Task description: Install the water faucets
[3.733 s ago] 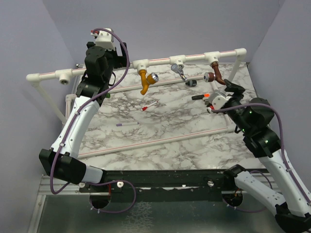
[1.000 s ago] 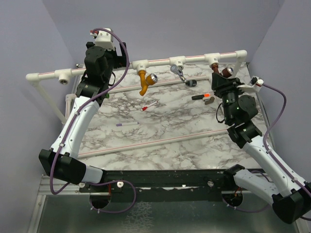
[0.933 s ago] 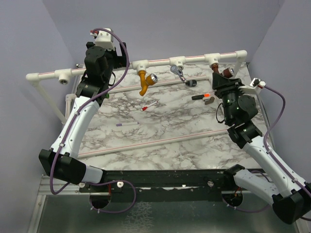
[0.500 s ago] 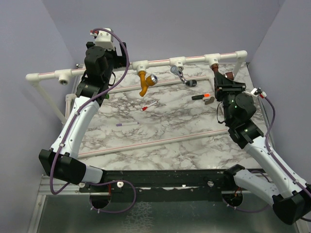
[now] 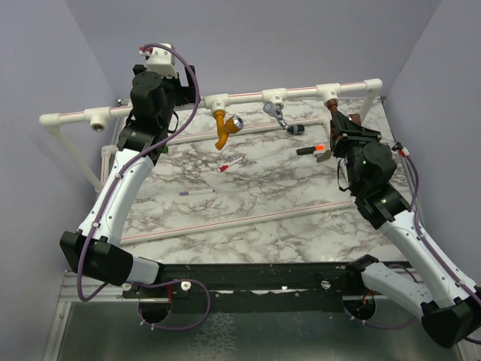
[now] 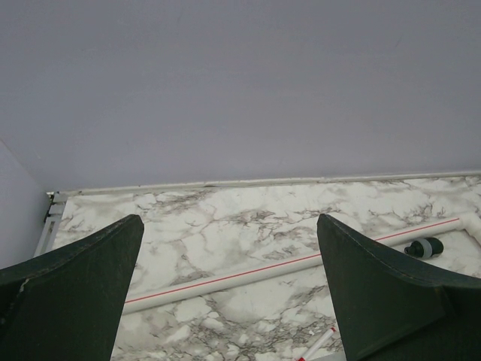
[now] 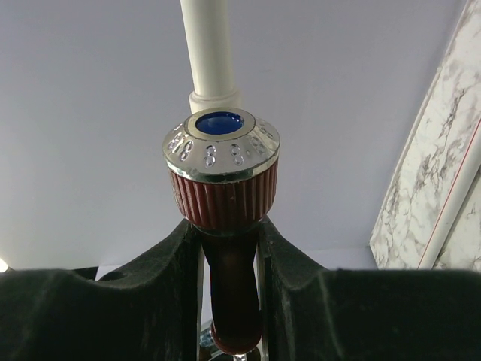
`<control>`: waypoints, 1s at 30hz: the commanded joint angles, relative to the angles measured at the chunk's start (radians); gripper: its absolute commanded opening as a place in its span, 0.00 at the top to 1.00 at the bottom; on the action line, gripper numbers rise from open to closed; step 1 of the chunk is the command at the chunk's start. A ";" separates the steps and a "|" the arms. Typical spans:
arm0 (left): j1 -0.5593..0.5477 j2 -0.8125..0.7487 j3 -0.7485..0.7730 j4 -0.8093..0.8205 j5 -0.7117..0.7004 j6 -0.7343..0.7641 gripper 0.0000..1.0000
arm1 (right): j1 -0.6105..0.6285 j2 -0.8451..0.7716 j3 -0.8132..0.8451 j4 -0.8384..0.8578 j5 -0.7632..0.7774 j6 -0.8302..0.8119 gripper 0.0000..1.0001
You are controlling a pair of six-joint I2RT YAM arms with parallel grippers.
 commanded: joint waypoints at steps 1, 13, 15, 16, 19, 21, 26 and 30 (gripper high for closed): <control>0.007 0.058 -0.045 -0.117 0.002 -0.015 0.01 | 0.009 -0.022 0.033 -0.125 -0.017 0.052 0.91; 0.007 0.060 -0.045 -0.118 -0.003 -0.012 0.01 | 0.008 -0.059 0.049 -0.172 0.004 -0.011 0.42; 0.007 0.060 -0.044 -0.118 0.000 -0.015 0.01 | 0.008 -0.070 0.054 -0.177 0.008 -0.032 0.34; 0.007 0.061 -0.045 -0.118 0.000 -0.015 0.01 | 0.008 -0.076 0.056 -0.181 0.008 -0.039 0.32; 0.007 0.060 -0.045 -0.117 0.000 -0.014 0.01 | 0.008 -0.093 0.063 -0.190 0.006 -0.078 0.25; 0.007 0.060 -0.044 -0.119 0.000 -0.014 0.01 | 0.008 -0.102 0.072 -0.207 0.003 -0.102 0.25; 0.007 0.058 -0.044 -0.117 0.001 -0.015 0.01 | 0.008 -0.130 0.099 -0.262 0.010 -0.192 0.24; 0.007 0.062 -0.044 -0.117 0.003 -0.016 0.01 | 0.009 -0.137 0.137 -0.320 0.016 -0.302 0.24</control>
